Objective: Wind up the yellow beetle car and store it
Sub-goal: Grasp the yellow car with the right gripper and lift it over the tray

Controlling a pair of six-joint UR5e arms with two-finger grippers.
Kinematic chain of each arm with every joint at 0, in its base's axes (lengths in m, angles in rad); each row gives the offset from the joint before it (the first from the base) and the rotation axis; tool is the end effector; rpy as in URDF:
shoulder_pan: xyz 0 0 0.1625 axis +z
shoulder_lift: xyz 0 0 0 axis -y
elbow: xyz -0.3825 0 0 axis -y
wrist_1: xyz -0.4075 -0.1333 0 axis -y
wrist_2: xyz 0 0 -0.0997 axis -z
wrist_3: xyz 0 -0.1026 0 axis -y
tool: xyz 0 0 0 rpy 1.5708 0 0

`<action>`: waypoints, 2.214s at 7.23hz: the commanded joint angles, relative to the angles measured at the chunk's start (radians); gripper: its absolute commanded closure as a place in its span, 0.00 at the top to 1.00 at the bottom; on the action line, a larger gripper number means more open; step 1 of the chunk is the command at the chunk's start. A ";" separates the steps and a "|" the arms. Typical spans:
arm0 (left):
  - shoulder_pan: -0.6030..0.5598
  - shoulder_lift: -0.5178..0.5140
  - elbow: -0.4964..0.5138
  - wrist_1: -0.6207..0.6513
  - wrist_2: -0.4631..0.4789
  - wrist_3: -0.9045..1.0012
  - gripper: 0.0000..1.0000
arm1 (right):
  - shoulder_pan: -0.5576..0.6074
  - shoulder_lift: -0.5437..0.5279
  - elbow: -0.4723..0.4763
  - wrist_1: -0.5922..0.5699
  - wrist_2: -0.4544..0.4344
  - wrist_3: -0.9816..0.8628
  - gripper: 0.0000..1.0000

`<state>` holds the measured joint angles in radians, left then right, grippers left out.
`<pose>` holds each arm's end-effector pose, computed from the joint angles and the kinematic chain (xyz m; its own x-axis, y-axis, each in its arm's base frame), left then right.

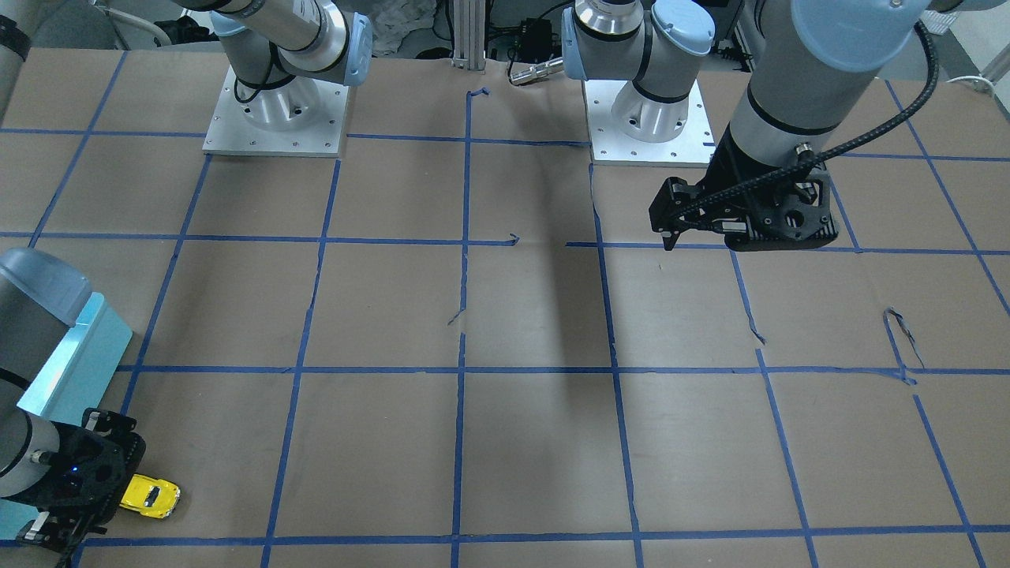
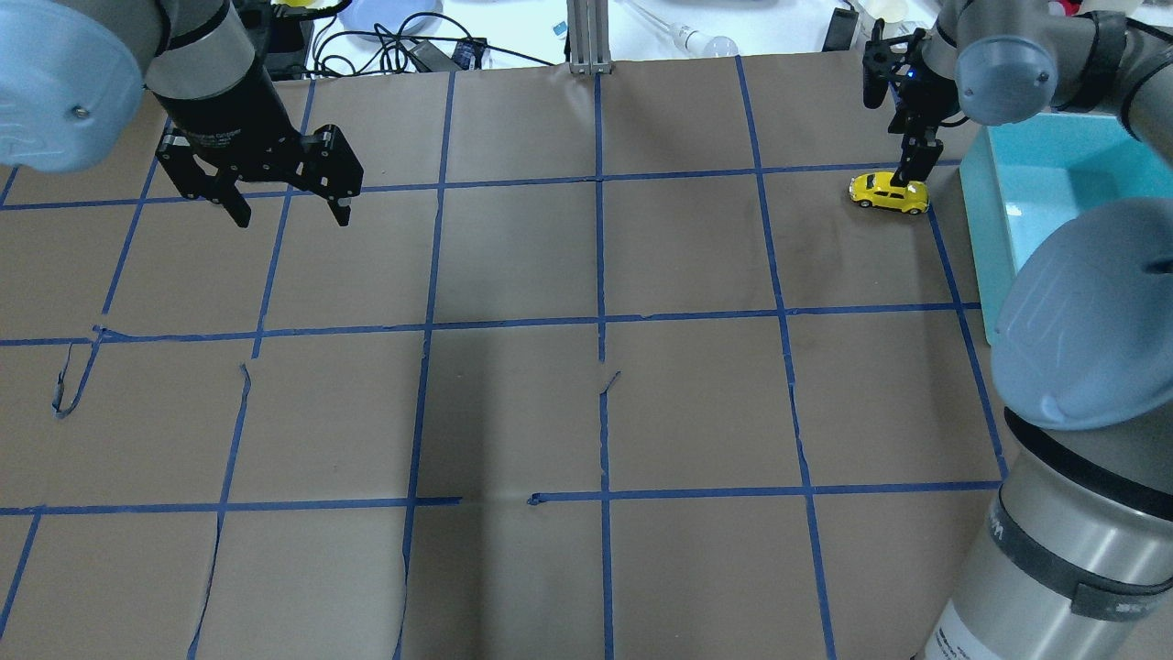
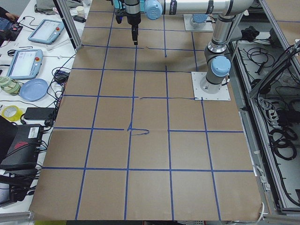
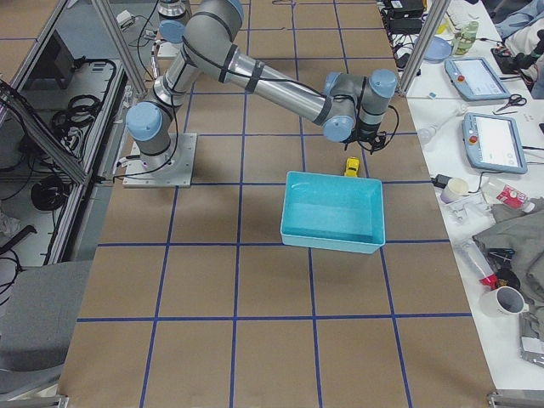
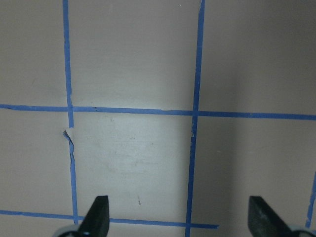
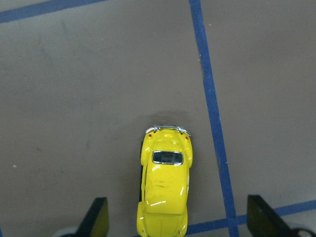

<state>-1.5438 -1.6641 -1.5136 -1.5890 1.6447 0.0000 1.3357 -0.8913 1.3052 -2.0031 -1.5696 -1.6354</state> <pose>-0.1112 -0.5401 0.4210 -0.9970 -0.0229 -0.0737 -0.0270 0.9982 0.0543 -0.0368 -0.7264 0.1954 -0.1696 -0.9853 0.0184 -0.9855 0.1697 0.0000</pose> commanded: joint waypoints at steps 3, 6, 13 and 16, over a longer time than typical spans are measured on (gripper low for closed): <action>0.014 0.014 0.004 -0.005 -0.011 0.044 1.00 | -0.003 0.028 0.045 -0.029 -0.001 -0.009 1.00; 0.030 0.033 0.000 -0.008 -0.026 0.101 1.00 | -0.003 0.048 0.045 -0.071 -0.004 -0.011 0.29; 0.034 0.038 -0.013 0.001 -0.060 0.026 1.00 | -0.077 -0.218 0.028 0.142 0.013 0.060 0.07; 0.039 0.052 -0.014 0.004 -0.060 0.026 1.00 | -0.271 -0.154 0.045 0.056 0.036 -0.286 0.12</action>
<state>-1.5080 -1.6156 -1.5272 -1.5904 1.5852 0.0261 1.1214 -1.0856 1.3440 -1.8894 -1.5339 -1.7434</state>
